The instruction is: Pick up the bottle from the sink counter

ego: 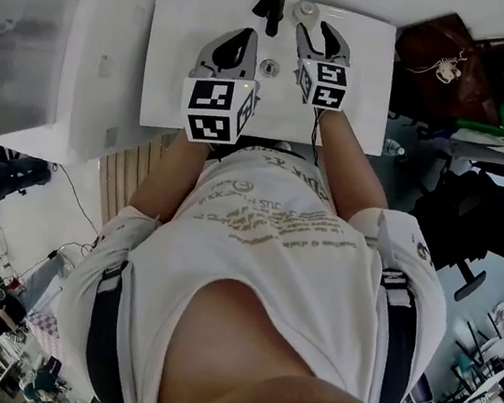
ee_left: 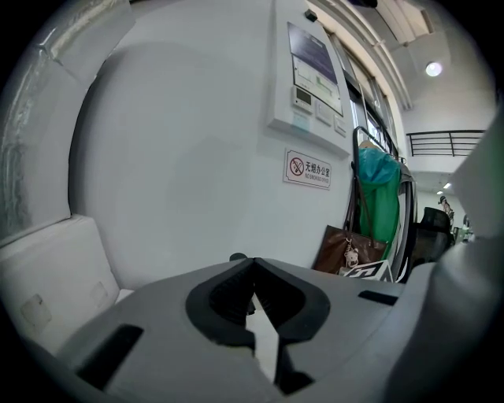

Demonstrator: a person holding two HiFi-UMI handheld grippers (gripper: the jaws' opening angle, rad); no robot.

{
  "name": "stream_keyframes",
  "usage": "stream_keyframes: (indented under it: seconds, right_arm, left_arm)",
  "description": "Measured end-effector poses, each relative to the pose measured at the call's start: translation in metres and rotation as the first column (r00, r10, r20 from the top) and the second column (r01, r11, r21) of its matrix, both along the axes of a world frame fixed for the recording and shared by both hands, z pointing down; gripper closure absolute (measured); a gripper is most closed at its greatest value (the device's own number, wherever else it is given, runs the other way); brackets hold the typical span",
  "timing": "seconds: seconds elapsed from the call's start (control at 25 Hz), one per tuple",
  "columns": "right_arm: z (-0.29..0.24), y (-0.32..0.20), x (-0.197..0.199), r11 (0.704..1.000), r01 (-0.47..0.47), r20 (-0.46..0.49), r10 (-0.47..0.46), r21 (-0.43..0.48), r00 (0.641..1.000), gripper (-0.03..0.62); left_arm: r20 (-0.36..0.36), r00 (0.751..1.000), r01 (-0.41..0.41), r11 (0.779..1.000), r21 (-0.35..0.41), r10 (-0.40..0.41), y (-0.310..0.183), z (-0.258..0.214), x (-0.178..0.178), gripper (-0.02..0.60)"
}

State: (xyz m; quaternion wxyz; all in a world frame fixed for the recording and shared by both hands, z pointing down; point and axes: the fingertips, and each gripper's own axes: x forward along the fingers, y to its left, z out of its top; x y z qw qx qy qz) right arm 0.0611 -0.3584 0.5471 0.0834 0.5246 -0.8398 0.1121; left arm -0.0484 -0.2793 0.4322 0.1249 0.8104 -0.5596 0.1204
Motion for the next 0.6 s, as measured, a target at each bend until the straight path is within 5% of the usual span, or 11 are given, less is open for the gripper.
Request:
stream_keyframes:
  seconds: [0.2,0.6]
  right_arm:
    - [0.023,-0.014,-0.007,0.999,0.012,-0.035,-0.013,-0.041,0.999,0.324]
    - [0.068,-0.040,-0.004,0.993,-0.042,-0.132,0.027,-0.113,0.991,0.291]
  left_arm:
    - [0.013,1.000,0.024,1.000,-0.006,-0.024,0.002,0.001,-0.012,0.561]
    - [0.038,0.997,0.061,0.998,-0.005,-0.061,0.006,0.002,-0.032,0.561]
